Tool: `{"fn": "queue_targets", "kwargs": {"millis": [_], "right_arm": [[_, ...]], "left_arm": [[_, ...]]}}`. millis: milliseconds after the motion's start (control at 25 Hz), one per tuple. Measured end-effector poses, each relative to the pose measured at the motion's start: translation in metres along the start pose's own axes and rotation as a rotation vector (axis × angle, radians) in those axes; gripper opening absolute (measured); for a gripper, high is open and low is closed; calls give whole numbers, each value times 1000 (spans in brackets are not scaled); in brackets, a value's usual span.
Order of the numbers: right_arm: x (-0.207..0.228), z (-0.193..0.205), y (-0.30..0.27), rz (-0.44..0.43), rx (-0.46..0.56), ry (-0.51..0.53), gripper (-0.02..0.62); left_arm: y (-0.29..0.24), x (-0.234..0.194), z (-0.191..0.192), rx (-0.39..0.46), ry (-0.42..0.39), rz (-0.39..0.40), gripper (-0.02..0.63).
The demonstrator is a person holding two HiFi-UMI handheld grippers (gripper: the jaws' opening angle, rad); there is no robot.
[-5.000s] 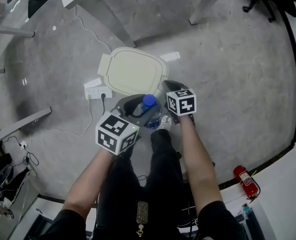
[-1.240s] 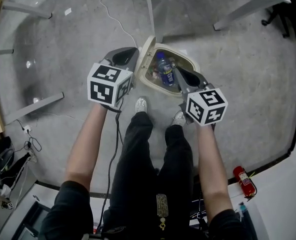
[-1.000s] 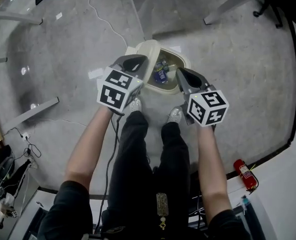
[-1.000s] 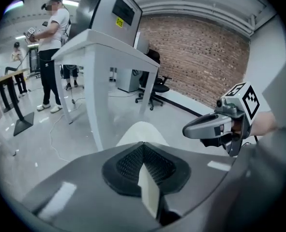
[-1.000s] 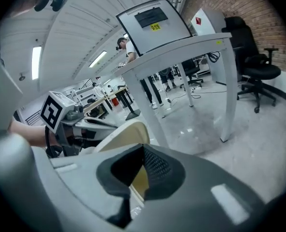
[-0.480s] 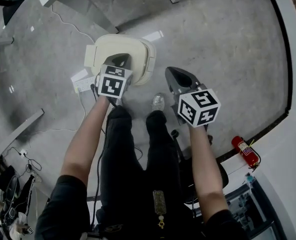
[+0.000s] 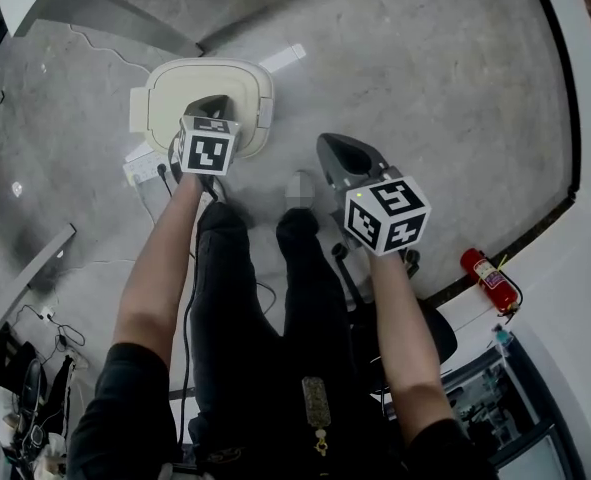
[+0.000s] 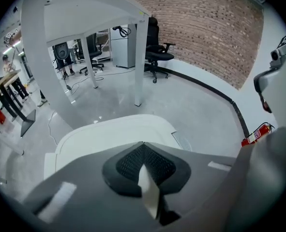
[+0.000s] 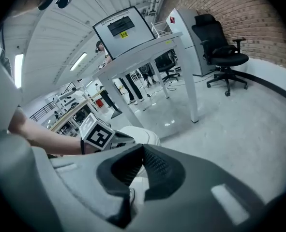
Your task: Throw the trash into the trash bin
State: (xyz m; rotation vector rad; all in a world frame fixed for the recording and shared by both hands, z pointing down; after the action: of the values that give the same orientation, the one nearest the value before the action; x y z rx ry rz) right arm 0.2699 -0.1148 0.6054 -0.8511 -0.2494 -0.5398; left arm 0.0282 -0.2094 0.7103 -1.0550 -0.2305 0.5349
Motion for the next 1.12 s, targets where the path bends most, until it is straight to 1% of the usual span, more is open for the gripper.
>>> {"fn": "queue_targets", "kwargs": {"millis": [200,280,400,560,760,880,1040,1120], "right_arm": [[4,3,7,4,12,-11,3],[3,-1,9,4,24,-9,3],[3,-8,15,-2,50,-1,3],[4,-24,35,-17,83,14,2],[-5,-60,80,-61,147,67,3],[-28,-78,111,-106,174,93,3],[-60,-129,139,-172,281,178,3],[-77,-146,158,-199,326,204,3]], "left_arm": [[-5,6,0,-30,-25,-23,6],[-4,5,-2,-42,-21,-25,6],[9,7,-11,-26,-21,-20,6],[53,30,-39,71,-53,26,6],[130,77,-81,180,-67,69,6],[186,105,-97,229,-92,120,6],[262,116,-133,364,-138,128,6],[299,122,-140,415,-146,145,6]]}}
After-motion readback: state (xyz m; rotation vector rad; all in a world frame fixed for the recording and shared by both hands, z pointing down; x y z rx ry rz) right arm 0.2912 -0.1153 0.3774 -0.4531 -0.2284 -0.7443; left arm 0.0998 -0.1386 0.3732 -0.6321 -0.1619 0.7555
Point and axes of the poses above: the fingertips, and each gripper's own axes: y backward along the fingers, x to its right, z out of its underside, the point moved 10 cm from there along y, backward along the fingers, and after that the axes turned 3 degrees about y, right-handed, at the moved point
